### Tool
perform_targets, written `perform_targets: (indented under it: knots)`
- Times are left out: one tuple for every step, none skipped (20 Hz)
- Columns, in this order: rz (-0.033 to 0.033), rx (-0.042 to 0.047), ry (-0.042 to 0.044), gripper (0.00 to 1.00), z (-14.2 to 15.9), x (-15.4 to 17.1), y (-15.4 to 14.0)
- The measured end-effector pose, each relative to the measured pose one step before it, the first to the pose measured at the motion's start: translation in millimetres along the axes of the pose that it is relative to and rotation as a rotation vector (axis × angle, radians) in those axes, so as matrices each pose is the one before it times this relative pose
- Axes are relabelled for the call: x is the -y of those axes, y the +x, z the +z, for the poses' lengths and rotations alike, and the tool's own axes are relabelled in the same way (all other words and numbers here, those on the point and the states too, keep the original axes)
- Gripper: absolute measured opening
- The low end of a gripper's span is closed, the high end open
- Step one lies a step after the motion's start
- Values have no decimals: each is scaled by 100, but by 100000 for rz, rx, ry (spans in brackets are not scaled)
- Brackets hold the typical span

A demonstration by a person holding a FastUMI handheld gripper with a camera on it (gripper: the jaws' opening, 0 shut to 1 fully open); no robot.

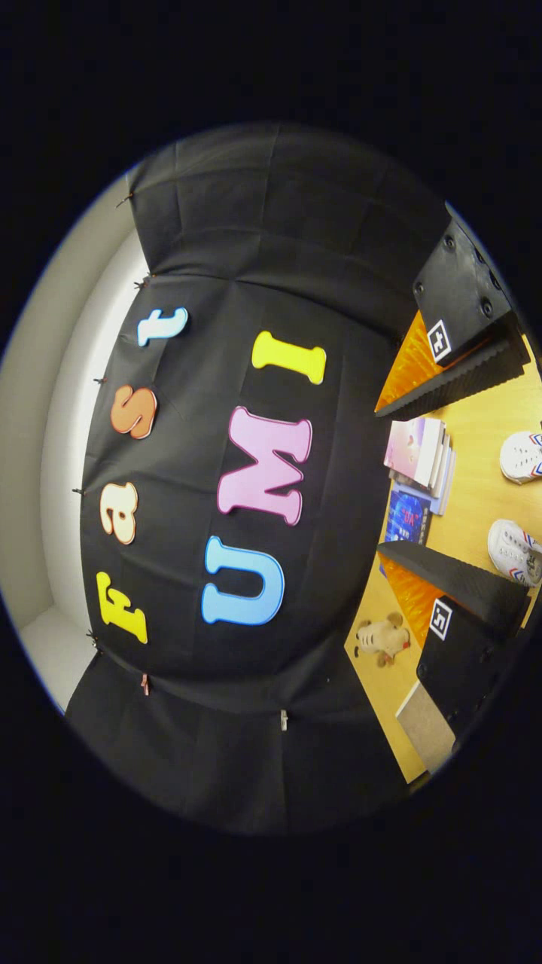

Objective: Open the storage box then place both shoes into the box .Put the left shoe in first, then the right shoe, with the right side of both shoes facing outward in a uniform manner.

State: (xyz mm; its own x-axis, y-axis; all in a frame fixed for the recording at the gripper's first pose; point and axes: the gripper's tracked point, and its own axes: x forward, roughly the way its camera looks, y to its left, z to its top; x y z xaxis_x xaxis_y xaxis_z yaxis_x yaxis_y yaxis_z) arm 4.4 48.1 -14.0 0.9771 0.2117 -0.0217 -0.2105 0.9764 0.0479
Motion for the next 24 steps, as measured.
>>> perform_targets:
  knots:
    - [3712, -101, 1610, 97, -267, -648, 159]
    - [3894, -99, 2249, 97, -169, -643, 185]
    - [4880, -688, 2933, 97, -373, -792, 223]
    - [5200, -1270, 3474, 97, -588, -795, 296]
    - [5834, -1551, 3622, 97, -566, -831, 333]
    - [6281, -1968, 3641, 97, -595, -918, 378]
    - [6801, -2700, 3903, 97, -871, -865, 491]
    - [6822, -3784, 4577, 98, -1268, -801, 392]
    - [7271, -3321, 5534, 99, -1168, -976, 397]
    - [7180, -2931, 5672, 99, -859, -884, 243]
    - [6839, -3536, 5778, 98, -1016, -809, 371]
    - [6543, -3413, 5861, 98, -1231, -579, 269]
    - [6116, -2776, 6419, 98, -1060, -363, 383]
    - [5783, -2656, 7403, 98, -992, -252, 468]
    - [5219, -2043, 8509, 98, -849, -55, 454]
    - [4520, -2004, 9065, 98, -807, 43, 397]
    - [3122, -1856, 8777, 98, -791, 578, 413]
    - [1633, -1239, 7153, 98, -661, 1259, 488]
    - [-150, -2143, 5115, 98, -643, 1415, 413]
    - [-185, -2840, 3366, 98, -906, 1357, 359]
    - [-219, -3400, 2427, 98, -1033, 1332, 395]
    - [177, -4417, 2182, 98, -1407, 1286, 410]
    - [273, -4132, 2298, 98, -1192, 1156, 394]
    - [739, -3828, 2546, 98, -1078, 1147, 517]
